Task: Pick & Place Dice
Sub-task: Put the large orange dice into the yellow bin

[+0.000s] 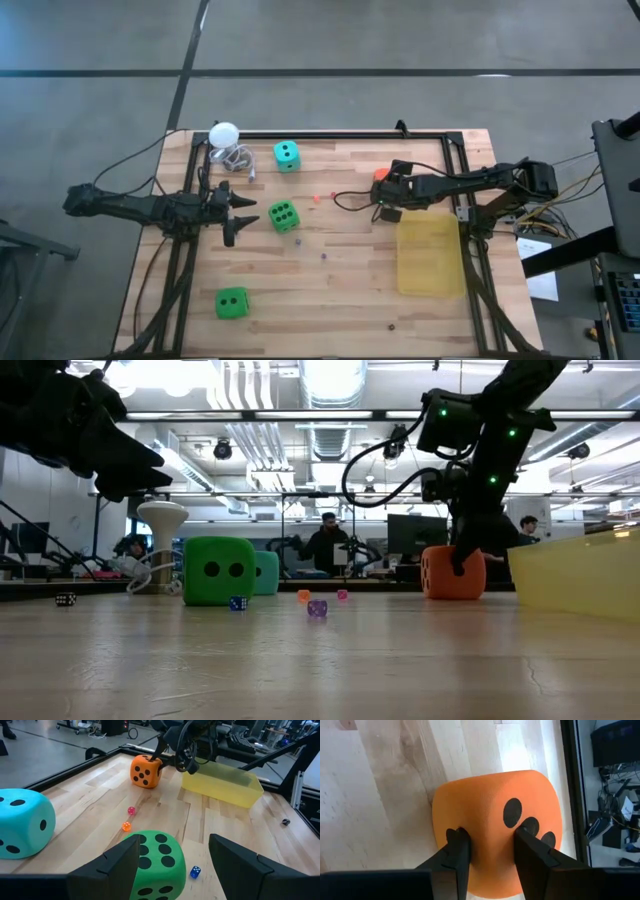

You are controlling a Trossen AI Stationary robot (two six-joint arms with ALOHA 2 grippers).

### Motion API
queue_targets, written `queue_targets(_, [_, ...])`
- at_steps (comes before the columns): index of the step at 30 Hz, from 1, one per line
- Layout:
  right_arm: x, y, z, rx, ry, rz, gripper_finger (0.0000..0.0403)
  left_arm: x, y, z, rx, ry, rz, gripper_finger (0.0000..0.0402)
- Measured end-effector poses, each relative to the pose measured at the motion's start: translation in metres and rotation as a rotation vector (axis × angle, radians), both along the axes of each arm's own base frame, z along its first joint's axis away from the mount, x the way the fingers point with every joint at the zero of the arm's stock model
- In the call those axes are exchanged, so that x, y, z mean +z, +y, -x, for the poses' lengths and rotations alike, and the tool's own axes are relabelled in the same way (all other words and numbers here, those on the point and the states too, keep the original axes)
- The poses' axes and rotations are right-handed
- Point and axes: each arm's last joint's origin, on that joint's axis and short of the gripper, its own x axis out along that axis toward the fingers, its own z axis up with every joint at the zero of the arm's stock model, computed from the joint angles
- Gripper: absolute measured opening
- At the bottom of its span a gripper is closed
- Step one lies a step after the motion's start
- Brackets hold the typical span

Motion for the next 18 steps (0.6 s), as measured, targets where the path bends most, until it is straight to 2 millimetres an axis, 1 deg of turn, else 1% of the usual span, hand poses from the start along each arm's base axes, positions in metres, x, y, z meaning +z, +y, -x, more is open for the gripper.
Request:
queue_targets(6, [0.002,0.0,-0.002,-0.015,-0.011,-0.011,0.0104,0.0,0.0,0.0,0.0,0.0,0.0,0.0242])
queue_targets(8, [0.006,0.0,-0.004,-0.026,-0.025,-0.017,0.0094,0.0,0.0,0.0,0.0,0.0,0.0,0.0242])
queue_targets(18, [0.031,0.001,-0.017,-0.076,-0.089,-0.134,0.0073,0.0,0.0,0.0,0.0,0.001,0.0,0.0242])
